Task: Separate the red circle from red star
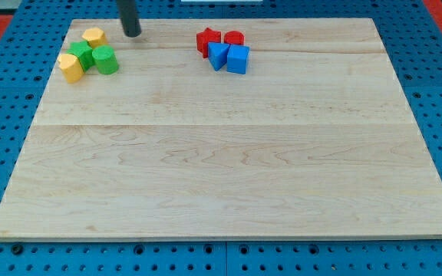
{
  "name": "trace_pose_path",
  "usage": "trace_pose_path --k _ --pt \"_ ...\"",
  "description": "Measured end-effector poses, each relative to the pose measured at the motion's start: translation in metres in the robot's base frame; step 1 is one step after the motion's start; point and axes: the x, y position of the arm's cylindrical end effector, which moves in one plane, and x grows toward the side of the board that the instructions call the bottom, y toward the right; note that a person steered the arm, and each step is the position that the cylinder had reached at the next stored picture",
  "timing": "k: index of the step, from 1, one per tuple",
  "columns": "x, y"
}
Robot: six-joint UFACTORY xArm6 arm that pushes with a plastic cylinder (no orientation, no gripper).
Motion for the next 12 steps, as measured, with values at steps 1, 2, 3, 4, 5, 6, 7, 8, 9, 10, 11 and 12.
trace_pose_path --k 1,2,3,4,5,6,7,8,9,10,11,12 --pt "-0.021 0.003" --pt "-0.019 0.034" --pt "-0.018 0.139" --pt "0.014 0.187" --pt "0.076 0.155" --pt "0.083 0.157" --pt "0.070 0.158" --pt "0.068 0.141" --pt "0.074 0.141" --pt "0.074 0.141" --pt "0.074 0.139" --pt "0.068 0.138"
